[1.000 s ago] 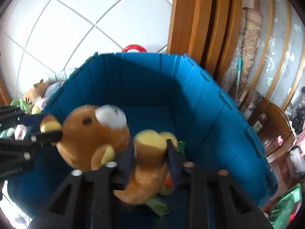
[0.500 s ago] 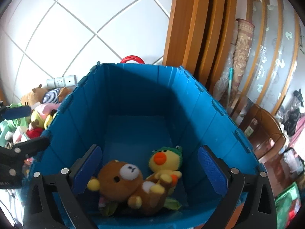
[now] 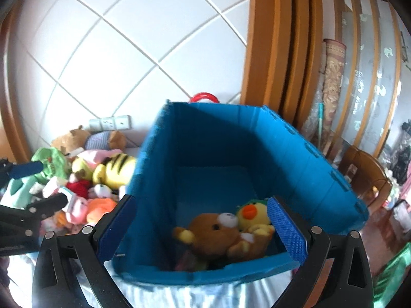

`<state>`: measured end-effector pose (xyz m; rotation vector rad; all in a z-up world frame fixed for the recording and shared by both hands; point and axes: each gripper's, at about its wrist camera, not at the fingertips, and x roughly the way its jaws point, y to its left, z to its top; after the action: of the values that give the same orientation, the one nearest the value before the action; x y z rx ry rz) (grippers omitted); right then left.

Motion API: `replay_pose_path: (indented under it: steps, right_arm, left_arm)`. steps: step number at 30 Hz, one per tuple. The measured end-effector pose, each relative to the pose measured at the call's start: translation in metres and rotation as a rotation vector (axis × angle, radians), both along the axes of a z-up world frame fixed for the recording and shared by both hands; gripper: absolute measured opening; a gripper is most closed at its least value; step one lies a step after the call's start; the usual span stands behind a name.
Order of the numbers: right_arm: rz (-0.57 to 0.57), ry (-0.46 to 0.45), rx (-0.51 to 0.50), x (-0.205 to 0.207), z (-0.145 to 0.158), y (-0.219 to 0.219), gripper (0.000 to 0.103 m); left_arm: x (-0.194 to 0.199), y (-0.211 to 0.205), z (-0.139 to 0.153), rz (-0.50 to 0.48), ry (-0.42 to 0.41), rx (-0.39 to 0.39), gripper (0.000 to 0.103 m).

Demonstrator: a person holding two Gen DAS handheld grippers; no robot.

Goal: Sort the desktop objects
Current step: 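Withdraw both grippers from the crate back over the heap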

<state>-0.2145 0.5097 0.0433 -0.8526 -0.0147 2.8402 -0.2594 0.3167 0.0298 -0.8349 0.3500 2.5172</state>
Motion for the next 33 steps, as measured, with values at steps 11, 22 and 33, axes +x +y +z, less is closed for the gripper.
replay_pose_path:
  steps: [11,22,33]
  right_arm:
    - [0.116,0.004,-0.05,0.015,-0.016,-0.083,0.102]
    - [0.277,-0.088,-0.106,-0.011,-0.056,-0.162,0.102]
    - [0.407,-0.22,-0.151,-0.043,-0.11,-0.234,0.103]
  left_arm:
    - [0.012,-0.107,-0.033,0.161,-0.051,-0.01,0.079]
    - [0.017,-0.211,-0.068,0.351,-0.103,-0.016,0.079]
    - [0.019,-0.305,-0.118,0.548,-0.206,-0.018,0.079]
